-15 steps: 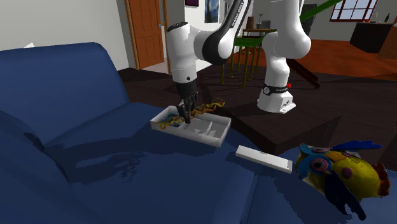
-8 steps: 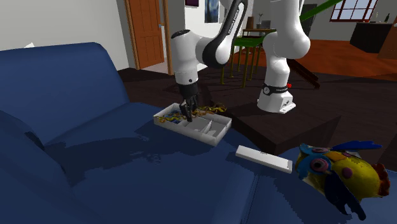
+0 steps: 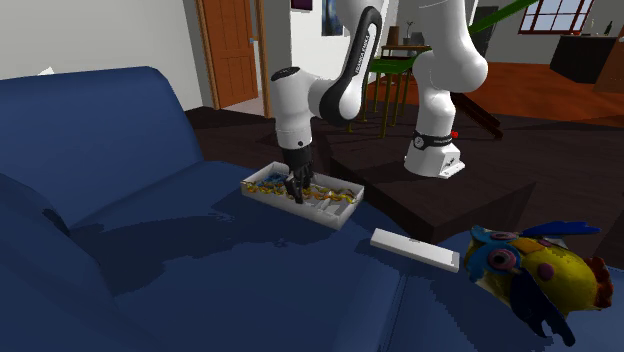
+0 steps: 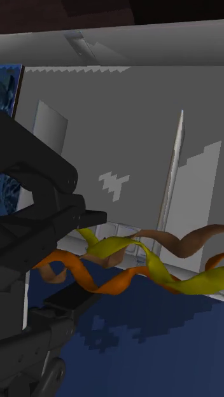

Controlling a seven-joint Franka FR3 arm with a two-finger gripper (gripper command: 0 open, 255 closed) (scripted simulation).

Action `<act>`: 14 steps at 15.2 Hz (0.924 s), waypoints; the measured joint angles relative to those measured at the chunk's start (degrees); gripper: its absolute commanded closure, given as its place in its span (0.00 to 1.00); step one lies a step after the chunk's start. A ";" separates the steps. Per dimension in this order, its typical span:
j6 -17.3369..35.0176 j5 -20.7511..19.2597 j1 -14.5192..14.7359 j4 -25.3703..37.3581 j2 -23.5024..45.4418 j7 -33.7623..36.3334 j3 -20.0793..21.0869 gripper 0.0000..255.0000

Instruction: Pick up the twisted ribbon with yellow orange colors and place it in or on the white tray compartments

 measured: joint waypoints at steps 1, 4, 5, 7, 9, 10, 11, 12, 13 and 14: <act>0.30 -0.13 0.06 0.11 0.42 0.08 -0.08 1.00; 0.54 -0.24 0.06 0.29 0.82 0.08 -0.18 1.00; 0.55 -0.25 0.06 0.31 0.85 0.08 -0.19 1.00; 0.57 -0.25 0.06 0.32 0.87 0.08 -0.19 1.00; 0.57 -0.25 0.06 0.32 0.87 0.08 -0.19 0.00; 0.58 -0.25 0.06 0.32 0.87 0.08 -0.20 0.00; 0.58 -0.26 0.06 0.32 0.87 0.08 -0.20 0.00; 0.58 -0.26 0.06 0.32 0.87 0.08 -0.20 0.00; 0.58 -0.26 0.06 0.32 0.87 0.08 -0.20 0.00; 0.58 -0.26 0.06 0.32 0.87 0.08 -0.20 0.00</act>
